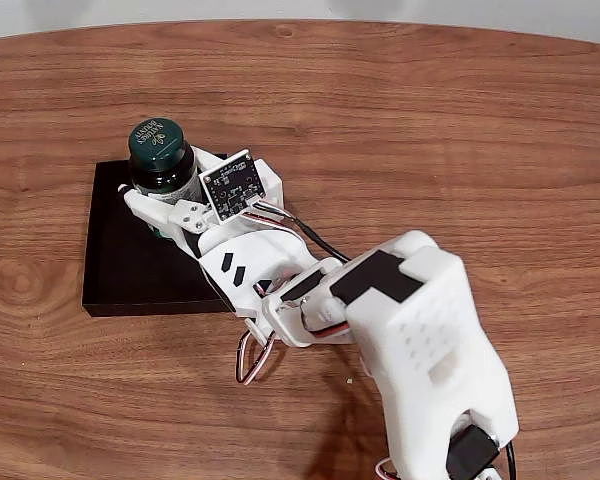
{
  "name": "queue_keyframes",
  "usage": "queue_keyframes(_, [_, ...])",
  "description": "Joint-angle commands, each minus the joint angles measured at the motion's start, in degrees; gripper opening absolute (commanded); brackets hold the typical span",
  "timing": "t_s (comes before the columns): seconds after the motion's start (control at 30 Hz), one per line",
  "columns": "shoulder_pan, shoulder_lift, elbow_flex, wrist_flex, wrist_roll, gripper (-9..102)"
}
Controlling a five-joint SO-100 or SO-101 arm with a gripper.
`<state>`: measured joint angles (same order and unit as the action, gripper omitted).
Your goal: Pick up the pill bottle and place it in the black box.
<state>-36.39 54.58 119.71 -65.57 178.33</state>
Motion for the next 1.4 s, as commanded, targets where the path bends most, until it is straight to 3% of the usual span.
queue_keyframes(0.0, [0.4,-0.1,-2.6,-0.9,-0.1,20])
queue_keyframes(0.63, [1.4,2.3,5.7,-2.4,1.0,35])
queue_keyframes(1.0, [2.3,7.0,9.9,-3.0,1.0,36])
queue_keyframes(1.37, [4.2,19.6,18.0,3.8,1.1,31])
